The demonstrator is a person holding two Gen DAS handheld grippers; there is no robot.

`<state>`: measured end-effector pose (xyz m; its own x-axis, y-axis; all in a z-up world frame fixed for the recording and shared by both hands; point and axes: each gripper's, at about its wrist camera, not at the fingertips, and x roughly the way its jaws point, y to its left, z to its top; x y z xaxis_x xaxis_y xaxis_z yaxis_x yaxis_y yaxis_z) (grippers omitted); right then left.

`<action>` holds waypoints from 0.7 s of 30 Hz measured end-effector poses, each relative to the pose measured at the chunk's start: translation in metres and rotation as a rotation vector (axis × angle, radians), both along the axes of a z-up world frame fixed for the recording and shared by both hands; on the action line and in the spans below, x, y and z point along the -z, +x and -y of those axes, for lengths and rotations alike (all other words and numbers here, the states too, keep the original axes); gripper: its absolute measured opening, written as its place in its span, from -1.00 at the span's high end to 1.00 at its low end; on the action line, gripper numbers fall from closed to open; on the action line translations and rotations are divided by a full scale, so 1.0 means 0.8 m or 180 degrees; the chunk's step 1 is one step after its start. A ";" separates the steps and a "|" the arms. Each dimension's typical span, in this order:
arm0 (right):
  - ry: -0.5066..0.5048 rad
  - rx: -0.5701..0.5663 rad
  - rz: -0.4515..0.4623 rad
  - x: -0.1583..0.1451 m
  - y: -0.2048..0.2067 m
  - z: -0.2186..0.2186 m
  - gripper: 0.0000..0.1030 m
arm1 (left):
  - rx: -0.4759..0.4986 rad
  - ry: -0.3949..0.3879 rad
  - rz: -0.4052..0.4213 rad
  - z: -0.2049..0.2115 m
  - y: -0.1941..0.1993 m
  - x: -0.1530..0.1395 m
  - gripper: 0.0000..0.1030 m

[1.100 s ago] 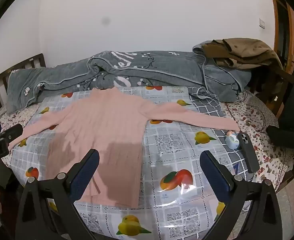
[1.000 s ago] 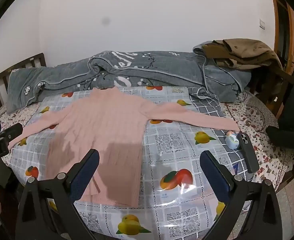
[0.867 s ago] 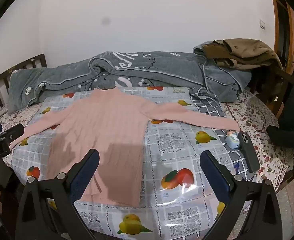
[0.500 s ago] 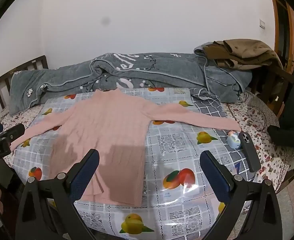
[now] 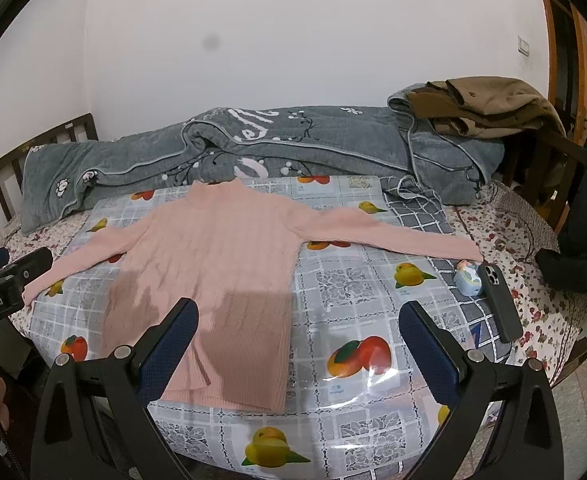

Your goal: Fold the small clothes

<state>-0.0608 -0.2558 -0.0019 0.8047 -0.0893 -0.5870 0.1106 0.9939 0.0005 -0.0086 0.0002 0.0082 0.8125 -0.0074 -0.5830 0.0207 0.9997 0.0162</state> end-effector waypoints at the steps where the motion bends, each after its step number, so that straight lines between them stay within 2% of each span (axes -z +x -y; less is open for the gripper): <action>1: 0.0006 -0.0001 0.0001 0.000 0.000 0.000 -0.93 | -0.0003 0.0000 0.0001 0.000 0.000 -0.001 -0.99; 21: 0.0044 -0.0020 0.0041 0.000 -0.003 0.001 -0.93 | 0.0000 0.0001 0.0005 0.001 -0.001 0.000 -0.99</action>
<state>-0.0631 -0.2563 -0.0022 0.8127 -0.0763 -0.5776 0.1044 0.9944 0.0156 -0.0097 -0.0004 0.0079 0.8133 -0.0072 -0.5818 0.0206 0.9997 0.0165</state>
